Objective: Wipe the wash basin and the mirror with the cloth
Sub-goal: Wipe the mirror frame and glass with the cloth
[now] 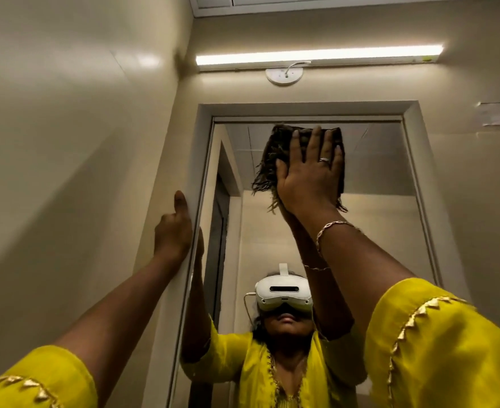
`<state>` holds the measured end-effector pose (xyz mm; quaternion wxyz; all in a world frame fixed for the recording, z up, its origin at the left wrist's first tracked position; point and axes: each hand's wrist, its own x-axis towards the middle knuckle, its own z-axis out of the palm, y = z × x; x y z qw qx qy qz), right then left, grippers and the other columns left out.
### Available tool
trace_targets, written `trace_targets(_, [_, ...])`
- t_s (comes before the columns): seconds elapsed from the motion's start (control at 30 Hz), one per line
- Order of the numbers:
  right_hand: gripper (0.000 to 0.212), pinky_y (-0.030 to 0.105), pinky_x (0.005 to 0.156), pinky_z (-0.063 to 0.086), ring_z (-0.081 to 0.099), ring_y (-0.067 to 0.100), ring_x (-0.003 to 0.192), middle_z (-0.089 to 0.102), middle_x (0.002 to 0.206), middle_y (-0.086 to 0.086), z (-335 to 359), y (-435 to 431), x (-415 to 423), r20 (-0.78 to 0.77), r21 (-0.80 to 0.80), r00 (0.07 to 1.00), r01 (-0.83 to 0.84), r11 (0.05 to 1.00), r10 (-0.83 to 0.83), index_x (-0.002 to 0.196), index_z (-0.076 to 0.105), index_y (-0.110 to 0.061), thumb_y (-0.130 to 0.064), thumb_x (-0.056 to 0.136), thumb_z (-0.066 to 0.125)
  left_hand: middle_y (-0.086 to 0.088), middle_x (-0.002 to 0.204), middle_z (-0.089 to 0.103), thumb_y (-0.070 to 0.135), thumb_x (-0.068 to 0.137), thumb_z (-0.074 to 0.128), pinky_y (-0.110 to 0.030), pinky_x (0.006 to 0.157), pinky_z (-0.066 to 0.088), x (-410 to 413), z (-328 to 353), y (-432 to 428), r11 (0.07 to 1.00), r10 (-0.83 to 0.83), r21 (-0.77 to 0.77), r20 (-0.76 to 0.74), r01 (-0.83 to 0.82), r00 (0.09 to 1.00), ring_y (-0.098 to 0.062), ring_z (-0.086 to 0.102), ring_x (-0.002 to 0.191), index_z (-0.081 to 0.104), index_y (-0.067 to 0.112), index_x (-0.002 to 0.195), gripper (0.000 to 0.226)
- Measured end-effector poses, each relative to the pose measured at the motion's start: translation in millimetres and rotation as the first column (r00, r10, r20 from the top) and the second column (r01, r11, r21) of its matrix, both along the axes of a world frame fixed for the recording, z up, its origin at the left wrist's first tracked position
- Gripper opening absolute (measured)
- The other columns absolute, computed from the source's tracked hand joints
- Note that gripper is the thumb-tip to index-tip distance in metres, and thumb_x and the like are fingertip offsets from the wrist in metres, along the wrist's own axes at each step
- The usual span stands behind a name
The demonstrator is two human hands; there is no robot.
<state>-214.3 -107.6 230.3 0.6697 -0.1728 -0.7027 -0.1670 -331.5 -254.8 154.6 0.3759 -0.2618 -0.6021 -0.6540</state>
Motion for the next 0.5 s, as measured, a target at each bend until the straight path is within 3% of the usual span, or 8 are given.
trace_targets(0.2, [0.059,0.047,0.113,-0.010,-0.014,0.035,0.141,-0.011,0.154,0.019,9,-47,-31,0.088,0.060,0.993,-0.079,0.995,0.073,0.148,0.003,-0.019,-0.042,0.098,0.023,-0.005,0.062,0.046,0.049,0.096,0.011,-0.024,0.055,0.032,1,0,-1,1.000,0.004,-0.002,-0.014,-0.004,1.000,-0.020,0.046,0.060,0.046,0.011,0.061,0.062])
trace_targets(0.5, [0.058,0.047,0.112,-0.012,-0.017,0.032,0.141,-0.013,0.155,0.015,4,-79,-57,0.249,0.195,0.966,-0.127,0.973,0.077,0.147,0.001,-0.025,-0.044,0.097,0.023,-0.006,0.056,0.045,0.046,0.097,0.012,-0.026,0.052,0.030,-2,0,-1,0.999,-0.019,0.038,-0.077,0.022,0.997,-0.018,0.042,0.051,0.045,0.008,0.055,0.066])
